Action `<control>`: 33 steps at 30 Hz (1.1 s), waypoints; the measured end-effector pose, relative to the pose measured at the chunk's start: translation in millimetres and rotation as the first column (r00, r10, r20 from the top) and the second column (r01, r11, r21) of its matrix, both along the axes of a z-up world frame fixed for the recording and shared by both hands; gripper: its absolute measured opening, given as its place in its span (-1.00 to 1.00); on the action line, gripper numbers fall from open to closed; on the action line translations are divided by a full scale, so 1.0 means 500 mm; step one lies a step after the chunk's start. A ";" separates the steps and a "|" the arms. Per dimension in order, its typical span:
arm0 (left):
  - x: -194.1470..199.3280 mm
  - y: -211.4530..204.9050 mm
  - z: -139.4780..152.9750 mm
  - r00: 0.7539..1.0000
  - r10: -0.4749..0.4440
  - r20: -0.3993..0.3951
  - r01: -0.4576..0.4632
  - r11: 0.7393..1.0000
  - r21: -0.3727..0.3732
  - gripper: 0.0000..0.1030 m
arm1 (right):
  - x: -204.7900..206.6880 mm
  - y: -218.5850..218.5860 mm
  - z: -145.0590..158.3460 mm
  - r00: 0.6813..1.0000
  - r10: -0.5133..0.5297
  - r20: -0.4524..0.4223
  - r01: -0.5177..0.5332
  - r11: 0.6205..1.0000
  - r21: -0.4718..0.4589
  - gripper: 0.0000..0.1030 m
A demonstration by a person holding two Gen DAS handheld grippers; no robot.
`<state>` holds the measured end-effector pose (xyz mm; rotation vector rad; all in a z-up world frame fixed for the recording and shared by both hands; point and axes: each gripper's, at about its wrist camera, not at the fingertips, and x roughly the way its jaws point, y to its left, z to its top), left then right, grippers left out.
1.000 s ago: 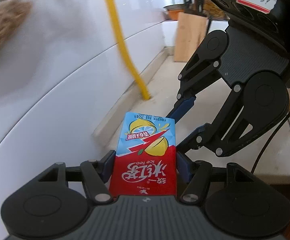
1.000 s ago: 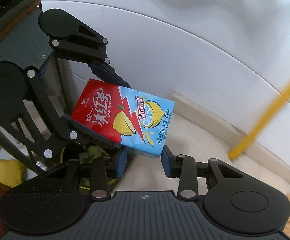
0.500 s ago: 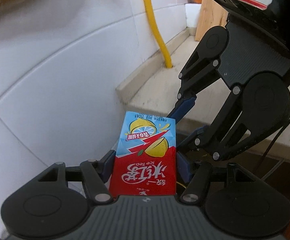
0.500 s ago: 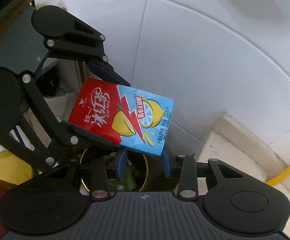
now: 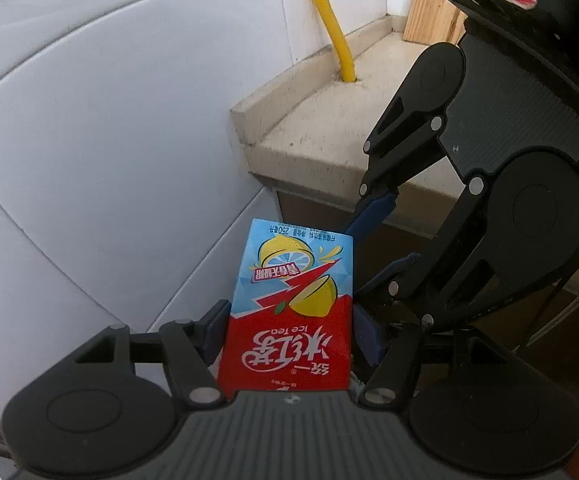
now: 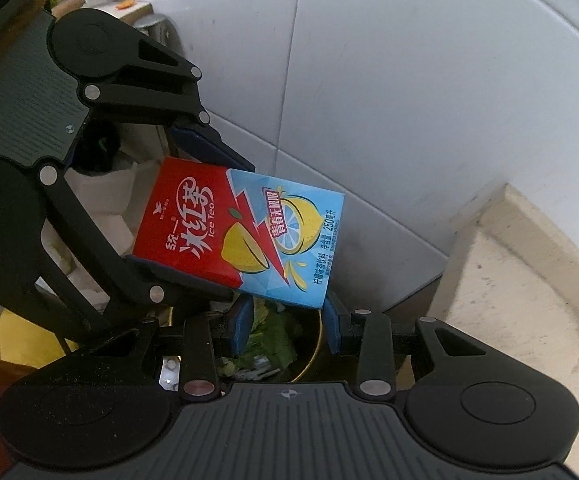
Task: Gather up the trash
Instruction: 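Carry the Ice Tea carton with the right tool over the black bin, then open the right tool to drop the carton into the bin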
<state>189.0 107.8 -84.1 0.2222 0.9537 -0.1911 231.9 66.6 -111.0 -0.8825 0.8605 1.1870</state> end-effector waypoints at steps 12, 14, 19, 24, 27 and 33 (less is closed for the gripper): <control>-0.023 0.008 -0.011 0.999 0.031 -0.028 -0.031 1.000 0.000 0.13 | 0.012 0.020 -0.004 1.000 -0.008 -0.025 0.008 1.000 -0.019 -0.11; -0.027 0.010 -0.013 0.999 0.037 -0.033 -0.037 0.999 -0.002 0.13 | 0.013 0.019 0.002 0.999 -0.011 -0.030 0.011 1.000 -0.021 -0.10; -0.019 0.011 -0.032 0.998 0.048 -0.049 -0.048 0.999 -0.007 0.13 | 0.014 0.018 0.009 0.999 -0.025 -0.039 0.024 0.999 -0.027 -0.13; -0.011 0.011 -0.060 0.994 0.069 -0.079 -0.068 0.998 0.016 0.15 | 0.025 0.022 0.001 0.999 -0.045 -0.030 0.044 0.998 -0.034 -0.02; -0.009 0.012 -0.075 0.991 0.086 -0.098 -0.083 0.996 0.029 0.15 | 0.033 0.025 -0.007 0.997 -0.068 -0.029 0.066 0.997 -0.044 -0.01; -0.014 0.011 -0.094 0.990 0.085 -0.117 -0.079 0.996 0.049 0.15 | 0.035 0.020 -0.026 0.994 -0.099 -0.048 0.096 0.994 -0.053 0.03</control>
